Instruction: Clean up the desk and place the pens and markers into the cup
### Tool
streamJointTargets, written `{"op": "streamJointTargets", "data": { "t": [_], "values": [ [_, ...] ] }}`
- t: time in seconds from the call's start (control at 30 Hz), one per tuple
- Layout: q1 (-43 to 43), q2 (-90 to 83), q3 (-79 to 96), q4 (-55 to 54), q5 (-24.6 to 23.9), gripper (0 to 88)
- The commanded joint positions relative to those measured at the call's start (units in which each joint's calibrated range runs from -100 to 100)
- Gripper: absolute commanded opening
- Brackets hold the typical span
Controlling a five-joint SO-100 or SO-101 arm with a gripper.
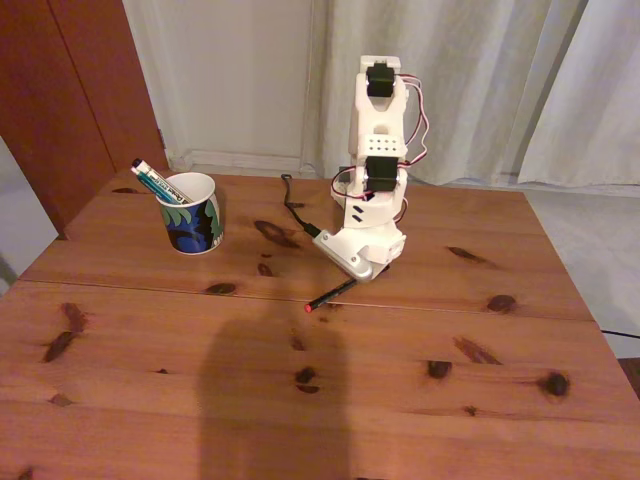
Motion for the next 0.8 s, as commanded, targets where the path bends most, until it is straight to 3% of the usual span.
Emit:
{"op": "streamJointTargets", "data": {
  "t": [0.0,0.13,0.53,0.77],
  "values": [
    [1.80,-0.08,-2.64,-1.02,1.83,11.5],
    [3.49,0.00,-2.64,-1.02,4.03,11.5],
    [3.73,0.33,-2.55,-1.02,4.18,11.4],
    [6.06,2.73,-2.64,-6.18,5.86,11.1]
  ]
}}
